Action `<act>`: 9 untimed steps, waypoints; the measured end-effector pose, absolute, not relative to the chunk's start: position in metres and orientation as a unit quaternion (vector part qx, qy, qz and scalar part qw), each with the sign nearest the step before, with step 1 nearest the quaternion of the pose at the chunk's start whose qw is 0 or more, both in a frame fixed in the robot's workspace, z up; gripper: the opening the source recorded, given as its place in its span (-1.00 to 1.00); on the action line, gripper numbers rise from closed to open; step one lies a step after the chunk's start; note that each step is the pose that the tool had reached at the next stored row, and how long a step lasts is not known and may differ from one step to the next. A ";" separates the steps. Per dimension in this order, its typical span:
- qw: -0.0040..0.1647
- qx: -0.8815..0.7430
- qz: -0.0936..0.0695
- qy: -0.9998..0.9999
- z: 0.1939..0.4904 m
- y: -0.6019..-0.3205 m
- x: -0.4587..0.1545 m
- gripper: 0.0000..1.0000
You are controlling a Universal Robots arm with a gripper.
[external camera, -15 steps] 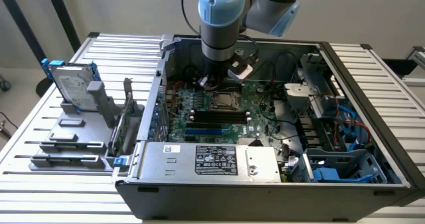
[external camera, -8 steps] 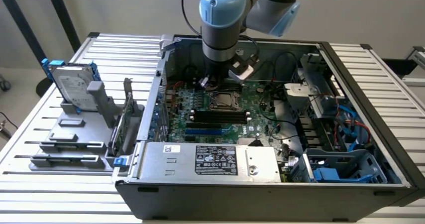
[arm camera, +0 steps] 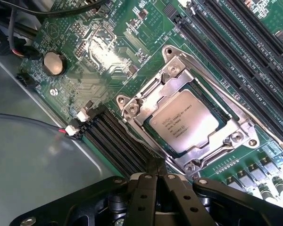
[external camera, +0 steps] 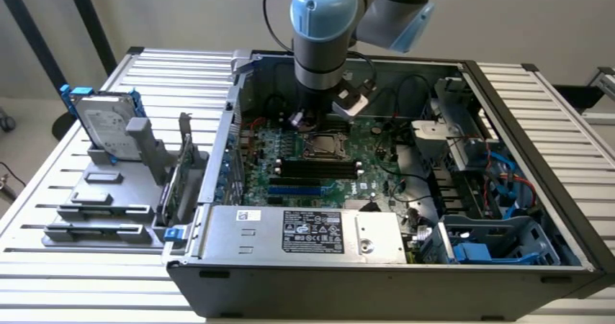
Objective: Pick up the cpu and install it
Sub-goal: 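Install the first cpu locking lever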
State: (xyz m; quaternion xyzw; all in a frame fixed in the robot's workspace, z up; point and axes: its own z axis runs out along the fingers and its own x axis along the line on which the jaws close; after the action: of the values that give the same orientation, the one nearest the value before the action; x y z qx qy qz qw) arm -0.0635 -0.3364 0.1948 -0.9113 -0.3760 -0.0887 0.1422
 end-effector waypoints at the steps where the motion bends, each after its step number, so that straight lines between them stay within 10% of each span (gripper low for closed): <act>1: 0.142 -0.911 -0.089 -0.376 0.195 -0.336 -0.063 -0.79; 9: 0.142 -0.912 -0.089 -0.375 0.194 -0.336 -0.060 -0.79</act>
State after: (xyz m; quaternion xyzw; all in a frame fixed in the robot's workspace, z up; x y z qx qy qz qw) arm -0.0595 -0.3364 0.1939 -0.9116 -0.3755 -0.0888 0.1422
